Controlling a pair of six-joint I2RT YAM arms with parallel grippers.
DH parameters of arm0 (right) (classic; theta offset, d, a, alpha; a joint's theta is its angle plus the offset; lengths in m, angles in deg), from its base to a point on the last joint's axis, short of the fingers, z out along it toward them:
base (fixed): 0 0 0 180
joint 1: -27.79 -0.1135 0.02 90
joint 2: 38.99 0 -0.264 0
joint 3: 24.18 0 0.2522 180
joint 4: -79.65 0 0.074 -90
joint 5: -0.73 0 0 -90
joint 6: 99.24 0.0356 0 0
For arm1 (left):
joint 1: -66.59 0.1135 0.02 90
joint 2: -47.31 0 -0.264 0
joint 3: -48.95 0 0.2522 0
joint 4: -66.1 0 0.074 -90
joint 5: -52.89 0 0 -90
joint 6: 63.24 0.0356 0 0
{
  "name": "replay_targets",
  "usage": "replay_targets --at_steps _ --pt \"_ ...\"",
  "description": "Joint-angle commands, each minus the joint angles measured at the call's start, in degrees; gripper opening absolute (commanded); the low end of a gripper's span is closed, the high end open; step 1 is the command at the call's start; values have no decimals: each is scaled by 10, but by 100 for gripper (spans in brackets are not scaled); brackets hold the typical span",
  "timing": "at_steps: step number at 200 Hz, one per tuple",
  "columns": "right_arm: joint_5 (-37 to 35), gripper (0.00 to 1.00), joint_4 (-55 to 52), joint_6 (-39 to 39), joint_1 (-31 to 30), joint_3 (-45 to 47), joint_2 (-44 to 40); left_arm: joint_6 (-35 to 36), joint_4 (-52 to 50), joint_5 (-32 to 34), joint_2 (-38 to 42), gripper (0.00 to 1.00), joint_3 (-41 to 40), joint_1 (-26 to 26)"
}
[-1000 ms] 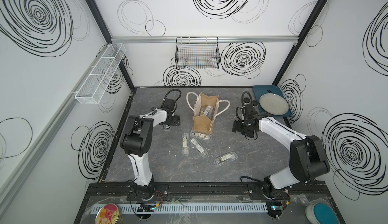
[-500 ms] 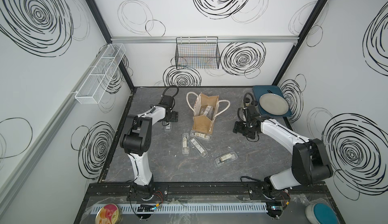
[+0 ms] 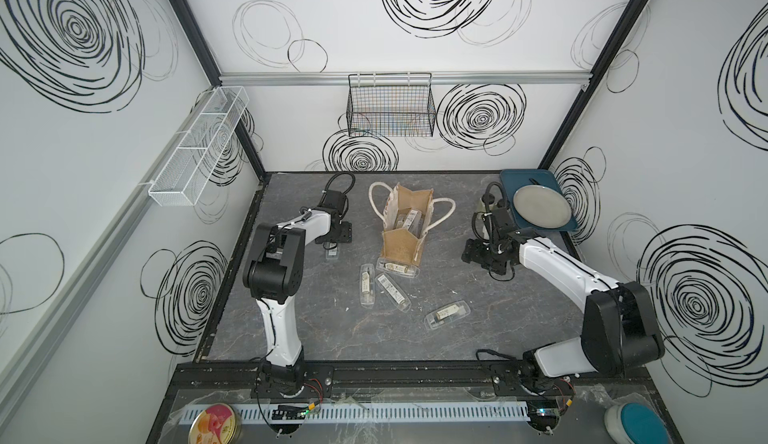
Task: Put the compass set into the canvas bag
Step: Pick up the compass set at the center of the board.
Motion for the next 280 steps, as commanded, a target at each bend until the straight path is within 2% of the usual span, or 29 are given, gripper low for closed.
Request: replay_targets --at_steps 1,88,133,212,280 --pt "-11 83 -7 11 2 9 -26 0 -7 12 -3 71 -17 -5" --pt "-19 83 -25 19 0 10 -62 10 2 -9 27 47 -33 -8" --pt "-26 83 -35 18 1 11 -75 10 10 -19 80 44 -51 -9" --pt "-30 83 -45 15 1 -4 -74 -2 5 -35 253 42 -112 -50" --pt "-36 83 -40 14 5 4 -74 -29 -64 -25 358 42 -65 -115"
